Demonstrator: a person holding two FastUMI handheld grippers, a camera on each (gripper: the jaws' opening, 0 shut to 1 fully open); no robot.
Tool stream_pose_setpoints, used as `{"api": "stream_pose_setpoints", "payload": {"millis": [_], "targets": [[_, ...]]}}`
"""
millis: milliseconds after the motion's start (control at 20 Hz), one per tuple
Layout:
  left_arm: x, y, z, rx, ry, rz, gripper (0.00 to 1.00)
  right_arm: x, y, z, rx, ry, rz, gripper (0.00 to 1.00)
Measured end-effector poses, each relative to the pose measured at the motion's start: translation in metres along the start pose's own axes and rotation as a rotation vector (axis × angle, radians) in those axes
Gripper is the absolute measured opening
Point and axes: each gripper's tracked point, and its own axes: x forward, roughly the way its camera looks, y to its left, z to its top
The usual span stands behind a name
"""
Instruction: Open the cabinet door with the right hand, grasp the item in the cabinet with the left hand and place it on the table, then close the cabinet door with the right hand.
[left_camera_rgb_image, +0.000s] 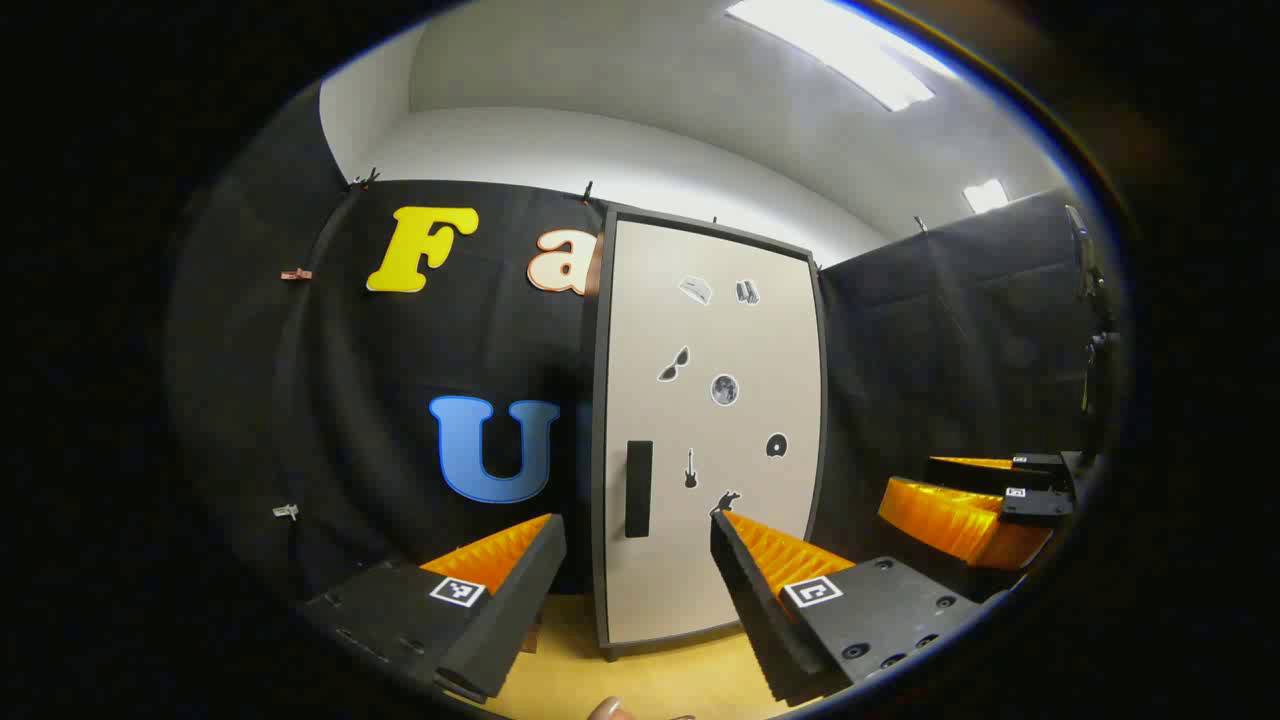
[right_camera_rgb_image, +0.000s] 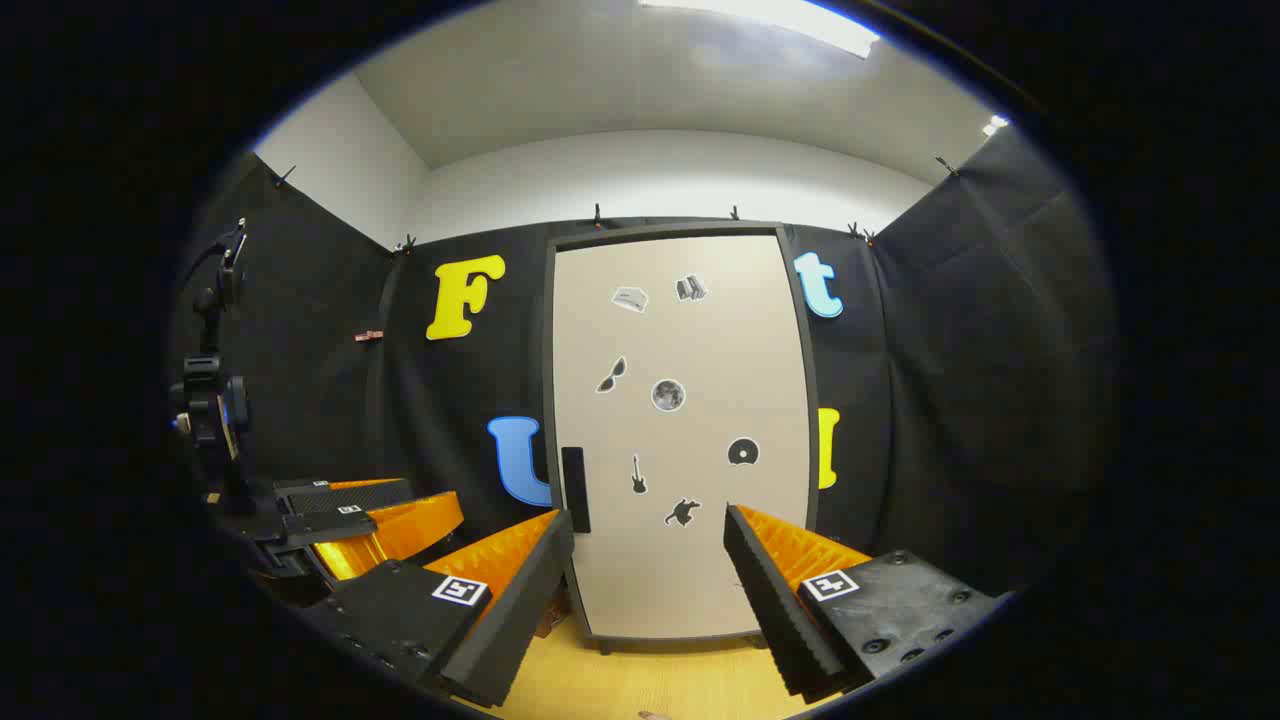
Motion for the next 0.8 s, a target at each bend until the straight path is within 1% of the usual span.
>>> {"api": "stream_pose_setpoints", "payload": {"millis": [250, 450, 600, 800], "targets": [[-0.002, -0.008, -0.001, -0.012, 0.008, -0.036, 0.93, -0.001, 0.001, 0.004, 0.008, -0.013, 0.008, 0.99], [-0.007, -0.005, 0.001, -0.006, 0.006, -0.035, 0.93, -0.002, 0.0, -0.002, 0.008, 0.01, -0.003, 0.99], [-0.011, -0.004, -0.004, -0.011, 0.017, -0.038, 0.93, -0.003, 0.006, -0.009, 0.02, 0.034, 0.004, 0.99], [-0.014, -0.002, -0.01, -0.018, 0.035, -0.045, 0.93, -0.004, 0.007, -0.011, 0.009, 0.033, -0.01, 0.99]]}}
